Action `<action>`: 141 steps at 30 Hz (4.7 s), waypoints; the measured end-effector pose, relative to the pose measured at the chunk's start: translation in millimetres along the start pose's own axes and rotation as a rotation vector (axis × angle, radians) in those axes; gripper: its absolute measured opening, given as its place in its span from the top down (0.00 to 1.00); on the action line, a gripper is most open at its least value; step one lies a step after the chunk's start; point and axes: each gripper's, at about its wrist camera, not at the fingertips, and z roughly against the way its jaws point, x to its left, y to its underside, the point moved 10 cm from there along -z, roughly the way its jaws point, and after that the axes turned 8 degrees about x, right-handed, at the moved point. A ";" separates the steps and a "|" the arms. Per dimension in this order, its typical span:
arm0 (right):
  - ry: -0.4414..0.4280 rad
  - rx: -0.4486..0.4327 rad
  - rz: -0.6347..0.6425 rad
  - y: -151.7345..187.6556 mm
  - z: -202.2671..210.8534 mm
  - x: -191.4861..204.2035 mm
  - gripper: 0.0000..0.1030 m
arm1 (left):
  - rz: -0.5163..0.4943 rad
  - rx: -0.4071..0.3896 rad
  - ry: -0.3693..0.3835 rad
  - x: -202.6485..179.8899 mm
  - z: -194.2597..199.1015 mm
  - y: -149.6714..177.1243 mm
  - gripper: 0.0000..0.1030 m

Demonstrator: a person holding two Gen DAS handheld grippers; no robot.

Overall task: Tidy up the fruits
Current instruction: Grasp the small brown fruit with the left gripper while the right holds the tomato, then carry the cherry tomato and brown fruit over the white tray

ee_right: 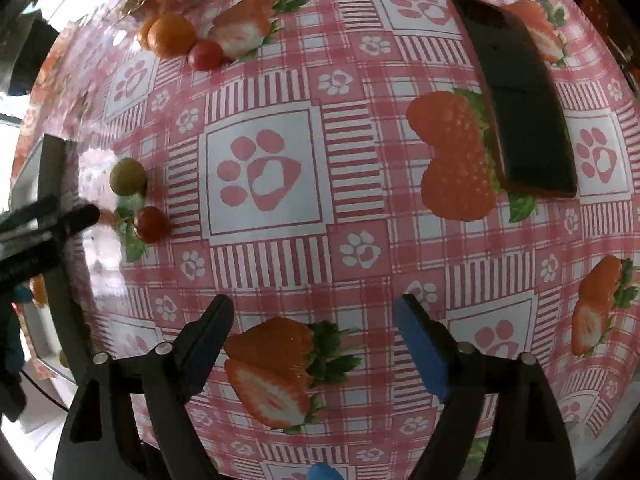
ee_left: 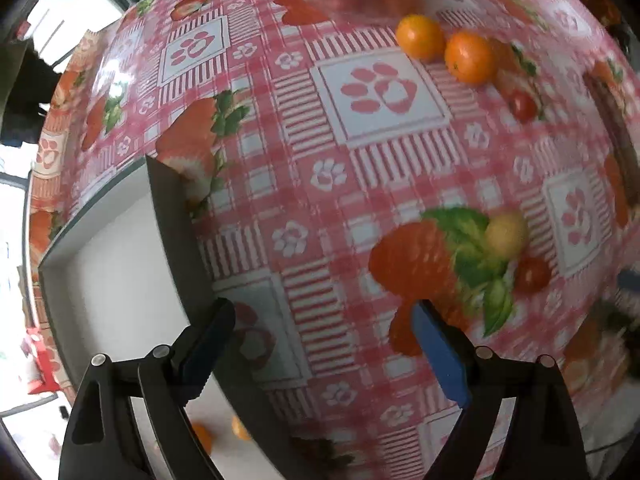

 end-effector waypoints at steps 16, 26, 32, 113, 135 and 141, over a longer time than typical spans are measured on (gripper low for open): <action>0.138 -0.011 0.086 14.4 -24.5 13.5 0.00 | 0.037 0.033 0.083 -16.2 -19.0 -40.1 0.00; 0.079 0.028 0.089 41.4 -19.1 10.0 0.00 | 0.029 0.043 0.086 -22.6 -3.7 -30.3 0.00; 0.057 0.012 0.036 56.5 -10.4 -5.9 0.00 | -0.065 -0.032 0.086 -54.2 23.4 -38.4 0.00; -0.065 -0.069 0.364 5.4 80.7 227.3 0.77 | 0.397 -0.129 0.193 127.1 68.9 114.9 0.72; -0.069 -0.020 0.510 22.4 62.3 298.7 0.77 | 0.468 -0.095 0.192 163.2 47.6 144.0 0.72; -0.071 -0.011 0.539 26.7 58.6 311.6 0.77 | 0.464 -0.092 0.186 166.8 45.1 146.3 0.72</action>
